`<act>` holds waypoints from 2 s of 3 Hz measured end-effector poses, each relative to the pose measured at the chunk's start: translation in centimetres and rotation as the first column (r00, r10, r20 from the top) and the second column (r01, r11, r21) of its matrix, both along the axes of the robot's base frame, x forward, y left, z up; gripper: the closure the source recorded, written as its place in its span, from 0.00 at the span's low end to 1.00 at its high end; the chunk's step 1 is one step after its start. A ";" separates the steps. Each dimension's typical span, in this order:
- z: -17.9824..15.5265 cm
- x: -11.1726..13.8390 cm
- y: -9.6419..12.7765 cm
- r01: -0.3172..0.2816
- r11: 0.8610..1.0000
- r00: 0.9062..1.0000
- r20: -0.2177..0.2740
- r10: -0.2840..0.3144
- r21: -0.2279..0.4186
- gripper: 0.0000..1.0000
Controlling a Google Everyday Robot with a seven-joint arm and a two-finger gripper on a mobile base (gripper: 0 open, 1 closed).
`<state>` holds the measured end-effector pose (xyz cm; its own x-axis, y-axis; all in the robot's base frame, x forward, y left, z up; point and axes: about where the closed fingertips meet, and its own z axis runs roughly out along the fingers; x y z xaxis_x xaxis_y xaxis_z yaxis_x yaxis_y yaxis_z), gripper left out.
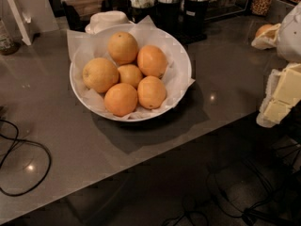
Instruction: Pick orange from white bowl
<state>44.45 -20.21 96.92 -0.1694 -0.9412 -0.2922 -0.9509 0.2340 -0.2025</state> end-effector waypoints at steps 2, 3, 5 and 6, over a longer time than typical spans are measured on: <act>-0.2 2.3 12.1 -0.381 0.869 0.916 0.001 0.401 0.318 0.00; 1.0 2.6 17.1 -0.491 0.809 0.866 0.074 0.495 0.324 0.00; 1.9 6.8 24.5 -0.595 0.748 0.803 0.171 0.571 0.293 0.00; 2.3 11.2 27.9 -0.630 0.739 0.777 0.172 0.606 0.241 0.00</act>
Offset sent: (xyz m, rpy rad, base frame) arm 0.0258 0.1836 0.0078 0.4867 0.1050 0.6476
